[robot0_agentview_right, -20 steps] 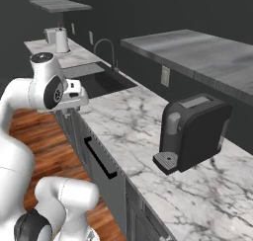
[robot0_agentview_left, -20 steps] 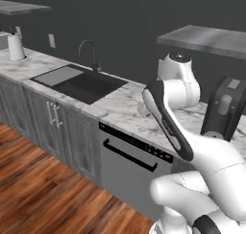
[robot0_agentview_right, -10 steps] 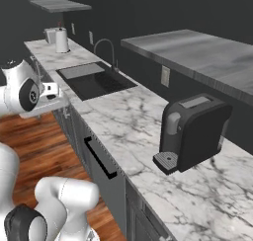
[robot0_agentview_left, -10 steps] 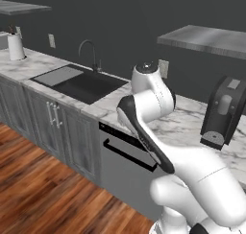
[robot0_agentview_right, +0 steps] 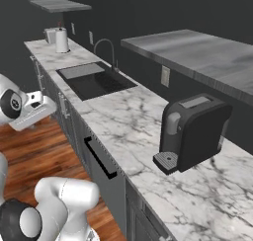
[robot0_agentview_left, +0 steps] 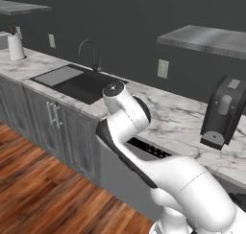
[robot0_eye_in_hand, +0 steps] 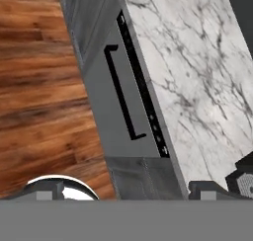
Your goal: Open the dishwasher door and pull out the top rack.
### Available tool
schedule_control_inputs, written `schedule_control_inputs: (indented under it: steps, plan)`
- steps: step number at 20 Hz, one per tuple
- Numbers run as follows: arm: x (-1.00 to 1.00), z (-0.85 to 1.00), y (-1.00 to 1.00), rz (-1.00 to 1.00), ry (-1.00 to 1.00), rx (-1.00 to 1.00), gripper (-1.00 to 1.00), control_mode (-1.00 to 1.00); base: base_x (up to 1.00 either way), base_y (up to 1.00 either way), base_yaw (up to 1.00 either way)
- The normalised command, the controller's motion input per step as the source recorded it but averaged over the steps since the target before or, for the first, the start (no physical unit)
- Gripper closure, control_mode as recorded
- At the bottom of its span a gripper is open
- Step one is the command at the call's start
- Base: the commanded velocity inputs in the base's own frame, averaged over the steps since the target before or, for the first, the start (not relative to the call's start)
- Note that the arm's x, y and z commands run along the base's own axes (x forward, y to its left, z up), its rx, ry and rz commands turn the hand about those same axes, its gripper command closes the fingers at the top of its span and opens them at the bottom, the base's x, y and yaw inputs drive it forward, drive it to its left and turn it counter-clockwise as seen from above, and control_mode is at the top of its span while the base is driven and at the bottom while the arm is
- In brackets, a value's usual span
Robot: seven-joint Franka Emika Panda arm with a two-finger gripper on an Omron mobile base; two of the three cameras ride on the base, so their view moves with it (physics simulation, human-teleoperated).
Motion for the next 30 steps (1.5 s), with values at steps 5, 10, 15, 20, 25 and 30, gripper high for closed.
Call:
schedule_control_inputs:
  steps: [5, 10, 15, 20, 25, 30]
  plan:
    - [0.00, -0.39, 0.14, 0.00, 0.00, -0.19, -1.00, -1.00, 0.00, 0.00, 0.00]
    - [0.00, -0.34, 0.04, 0.00, 0.00, -0.17, -1.00, -1.00, 0.00, 0.00, 0.00]
    - [0.03, -0.38, 0.00, 0.00, 0.00, -0.14, -1.00, -1.00, 0.00, 0.00, 0.00]
    - [0.07, -0.39, 0.00, 0.00, 0.00, -0.13, -1.00, -1.00, 0.00, 0.00, 0.00]
    - [0.15, -0.37, 0.00, 0.00, 0.00, -0.10, -1.00, -1.00, 0.00, 0.00, 0.00]
    - [0.20, -0.35, 0.00, 0.00, 0.00, -0.09, -1.00, -1.00, 0.00, 0.00, 0.00]
